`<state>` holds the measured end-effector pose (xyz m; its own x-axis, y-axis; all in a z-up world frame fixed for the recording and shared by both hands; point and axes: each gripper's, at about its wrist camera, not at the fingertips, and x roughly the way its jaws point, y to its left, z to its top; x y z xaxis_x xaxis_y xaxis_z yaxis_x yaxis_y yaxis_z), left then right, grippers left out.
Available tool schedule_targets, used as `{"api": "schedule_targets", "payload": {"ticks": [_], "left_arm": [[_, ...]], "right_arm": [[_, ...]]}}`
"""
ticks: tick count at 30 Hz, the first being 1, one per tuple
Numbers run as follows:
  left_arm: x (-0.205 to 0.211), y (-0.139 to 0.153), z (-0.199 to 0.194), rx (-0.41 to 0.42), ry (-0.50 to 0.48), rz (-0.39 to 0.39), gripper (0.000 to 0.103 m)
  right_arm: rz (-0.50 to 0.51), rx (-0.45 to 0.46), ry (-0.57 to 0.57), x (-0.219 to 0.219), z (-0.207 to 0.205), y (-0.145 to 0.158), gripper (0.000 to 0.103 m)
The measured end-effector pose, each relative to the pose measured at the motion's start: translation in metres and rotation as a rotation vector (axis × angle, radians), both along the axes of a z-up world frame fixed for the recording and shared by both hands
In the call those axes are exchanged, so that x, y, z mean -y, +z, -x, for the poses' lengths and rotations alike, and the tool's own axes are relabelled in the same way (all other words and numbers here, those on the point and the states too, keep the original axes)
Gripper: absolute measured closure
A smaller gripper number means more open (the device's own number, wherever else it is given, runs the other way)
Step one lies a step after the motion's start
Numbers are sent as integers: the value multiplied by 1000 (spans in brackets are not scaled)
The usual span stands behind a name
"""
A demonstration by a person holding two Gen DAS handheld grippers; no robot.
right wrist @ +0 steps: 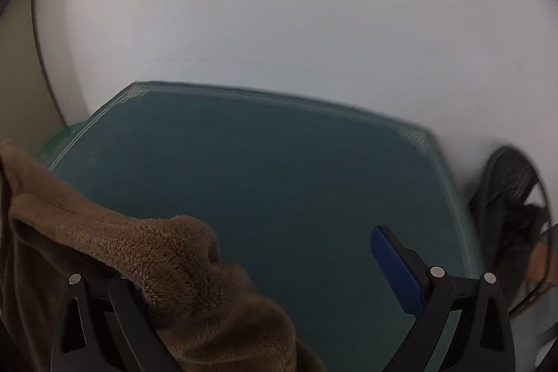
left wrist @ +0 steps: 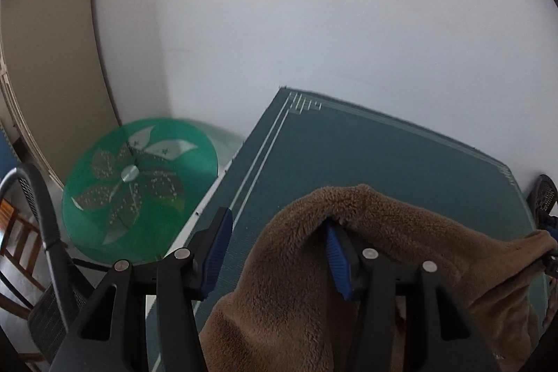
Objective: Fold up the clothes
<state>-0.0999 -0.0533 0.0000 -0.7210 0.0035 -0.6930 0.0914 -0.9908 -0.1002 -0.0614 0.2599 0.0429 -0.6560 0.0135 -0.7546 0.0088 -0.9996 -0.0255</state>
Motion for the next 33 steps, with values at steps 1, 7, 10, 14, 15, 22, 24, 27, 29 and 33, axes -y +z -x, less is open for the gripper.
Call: {"api": "schedule_targets", "payload": {"ticks": [1,7,10,14,15,22,24,27,29,33], "left_arm": [[0,-7,4,16,4,0,45],[9,-31,22,92,21,-34,45],[13,-40,24,120,52,-36,45],[23,-52,29,169,88,-83,45],[24,-53,29,169,95,-87,45],[34,-57,28,180,126,-114,45],[36,-60,29,189,132,-130,45],[38,-62,29,190,137,-137,45],[39,-64,30,190,140,-141,45],[43,-65,31,193,145,-158,45]], "right_arm": [[47,21,17,-4,1,-5,1],[326,58,135,-31,-25,-16,1],[401,38,167,-47,-39,-9,1],[496,5,148,-70,-69,-5,1],[492,1,129,-77,-73,-6,1],[463,73,36,-96,-113,-27,1],[482,86,30,-106,-121,-33,1],[516,116,22,-116,-126,-46,1],[527,141,22,-111,-125,-53,1],[507,185,36,-92,-126,-64,1]]}}
